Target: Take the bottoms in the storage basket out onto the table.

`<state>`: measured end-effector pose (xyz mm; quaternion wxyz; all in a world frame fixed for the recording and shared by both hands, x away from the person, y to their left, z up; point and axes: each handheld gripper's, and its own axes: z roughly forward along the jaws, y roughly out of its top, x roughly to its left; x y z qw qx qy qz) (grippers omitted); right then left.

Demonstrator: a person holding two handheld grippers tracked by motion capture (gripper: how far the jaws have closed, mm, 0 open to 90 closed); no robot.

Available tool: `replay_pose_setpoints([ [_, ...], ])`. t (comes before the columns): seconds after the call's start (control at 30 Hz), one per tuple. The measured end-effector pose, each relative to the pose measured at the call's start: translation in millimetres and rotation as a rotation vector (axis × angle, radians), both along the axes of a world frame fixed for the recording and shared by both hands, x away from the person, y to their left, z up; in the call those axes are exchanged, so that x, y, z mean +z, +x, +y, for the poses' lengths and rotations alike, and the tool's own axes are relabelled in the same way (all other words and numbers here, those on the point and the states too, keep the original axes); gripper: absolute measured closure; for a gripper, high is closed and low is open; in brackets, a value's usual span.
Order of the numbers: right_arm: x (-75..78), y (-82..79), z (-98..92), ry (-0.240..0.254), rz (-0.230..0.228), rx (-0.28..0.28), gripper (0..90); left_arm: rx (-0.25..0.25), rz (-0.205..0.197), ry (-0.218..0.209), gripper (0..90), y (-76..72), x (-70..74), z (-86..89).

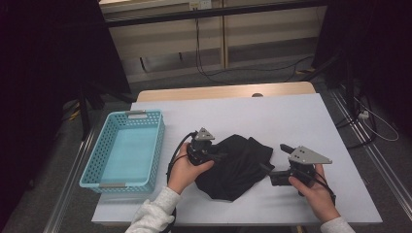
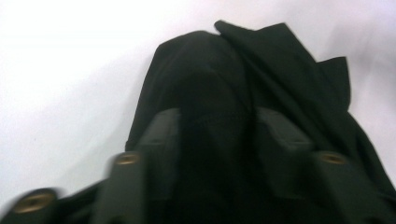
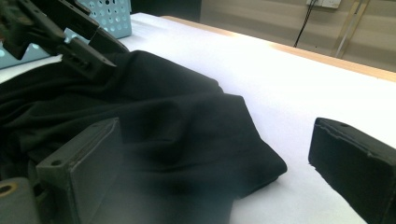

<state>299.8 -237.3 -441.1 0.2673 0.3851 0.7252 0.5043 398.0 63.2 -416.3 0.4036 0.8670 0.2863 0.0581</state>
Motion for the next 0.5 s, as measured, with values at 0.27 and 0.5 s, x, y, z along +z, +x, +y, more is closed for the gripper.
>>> replay_pose_setpoints([
  [0.27, -1.1, -0.1, -3.8, 0.006, 0.003, -0.008, 2.8, 0.047, 0.050, -0.009, 82.3, 6.9, -0.7, 9.7],
  [0.5, -2.2, 2.7, -4.8, 0.008, 0.012, -0.011, 2.8, 0.091, 0.053, -0.057, 83.3, 9.5, 13.2, 27.3],
])
